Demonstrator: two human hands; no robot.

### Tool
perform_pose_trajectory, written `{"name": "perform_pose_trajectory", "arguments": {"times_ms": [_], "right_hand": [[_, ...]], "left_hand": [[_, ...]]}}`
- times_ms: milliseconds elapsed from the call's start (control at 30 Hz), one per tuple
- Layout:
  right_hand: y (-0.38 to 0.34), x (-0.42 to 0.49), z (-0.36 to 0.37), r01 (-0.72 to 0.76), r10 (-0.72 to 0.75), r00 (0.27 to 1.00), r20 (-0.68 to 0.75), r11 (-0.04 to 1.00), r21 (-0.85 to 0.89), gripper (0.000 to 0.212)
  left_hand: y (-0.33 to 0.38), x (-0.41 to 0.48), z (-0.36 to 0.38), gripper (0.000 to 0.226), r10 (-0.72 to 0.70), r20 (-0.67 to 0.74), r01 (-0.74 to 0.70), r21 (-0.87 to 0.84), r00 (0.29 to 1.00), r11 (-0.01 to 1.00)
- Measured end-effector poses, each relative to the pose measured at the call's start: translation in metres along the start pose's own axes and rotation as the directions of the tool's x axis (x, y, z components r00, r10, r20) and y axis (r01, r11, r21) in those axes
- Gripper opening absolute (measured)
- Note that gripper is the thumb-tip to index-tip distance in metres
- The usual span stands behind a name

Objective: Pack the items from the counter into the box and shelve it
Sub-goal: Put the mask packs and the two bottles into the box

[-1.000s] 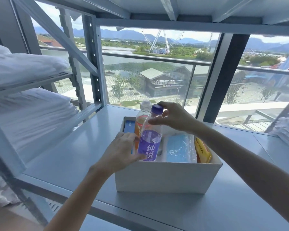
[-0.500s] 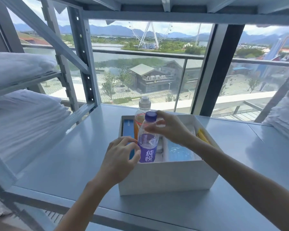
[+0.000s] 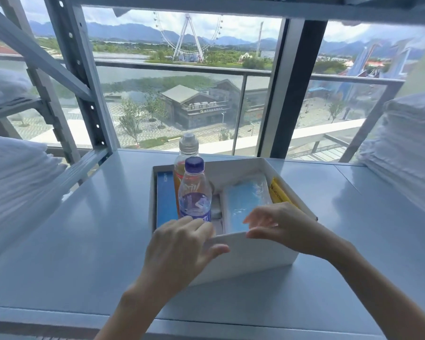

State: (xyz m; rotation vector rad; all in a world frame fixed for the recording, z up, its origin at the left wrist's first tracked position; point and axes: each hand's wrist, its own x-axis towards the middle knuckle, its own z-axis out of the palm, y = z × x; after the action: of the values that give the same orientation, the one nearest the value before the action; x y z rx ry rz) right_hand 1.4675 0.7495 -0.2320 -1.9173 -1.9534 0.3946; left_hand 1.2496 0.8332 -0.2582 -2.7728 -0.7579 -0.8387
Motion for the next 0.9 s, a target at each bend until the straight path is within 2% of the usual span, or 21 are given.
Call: {"name": "perform_pose_trajectory", "arguments": {"times_ms": [133,233,300,400,433,500,633,700,800,900], "right_hand": [[-0.010,-0.008,0.000,-0.007,0.002,0.999,-0.036,0.987,-0.160,0.049],[-0.026,-0.006,0.011,0.059,-0.086,0.992,-0.087,0.958,-0.280,0.046],[-0.040,-0.001,0.016,0.139,-0.155,0.987,-0.051,0.963,-0.229,0.030],[-0.057,0.015,0.002,0.195,-0.189,0.967,0.172,0.980,-0.022,0.022],[-0.058,0.024,-0.006,0.212,-0.213,0.959,0.185,0.977,0.021,0.021],[-0.052,0.045,-0.022,0.237,-0.237,0.964,0.116,0.971,0.013,0.019],[-0.014,0.091,-0.039,0.162,-0.177,0.980,-0.089,0.975,-0.153,0.020],[0.006,0.109,-0.038,0.100,-0.139,0.981,-0.133,0.960,-0.263,0.030],[0.029,0.126,-0.029,0.013,-0.039,0.996,-0.080,0.953,-0.304,0.050],[0.044,0.130,-0.020,-0.053,0.056,0.998,-0.001,0.950,-0.306,0.053]], "left_hand": [[-0.005,0.004,0.007,0.042,0.126,-0.006,-0.126,0.037,0.992,0.991],[-0.032,0.004,0.007,0.047,0.160,0.020,-0.160,-0.019,0.987,0.987],[-0.058,0.002,0.003,0.052,0.146,0.067,-0.140,-0.097,0.987,0.985],[-0.090,0.004,-0.004,0.057,0.063,0.130,-0.034,-0.218,0.990,0.975],[-0.095,0.004,-0.007,0.058,0.034,0.153,0.010,-0.276,0.988,0.961],[-0.092,0.004,-0.010,0.063,0.011,0.168,0.043,-0.318,0.986,0.947],[-0.032,0.000,-0.001,0.050,0.047,0.042,-0.038,-0.205,0.998,0.978],[-0.001,0.001,0.011,0.049,-0.008,-0.037,0.002,-0.157,0.999,0.988],[0.014,0.011,0.019,0.050,-0.120,-0.100,0.108,-0.123,0.988,0.987],[0.008,0.016,0.021,0.046,-0.086,-0.081,0.075,-0.133,0.993,0.988]]}}
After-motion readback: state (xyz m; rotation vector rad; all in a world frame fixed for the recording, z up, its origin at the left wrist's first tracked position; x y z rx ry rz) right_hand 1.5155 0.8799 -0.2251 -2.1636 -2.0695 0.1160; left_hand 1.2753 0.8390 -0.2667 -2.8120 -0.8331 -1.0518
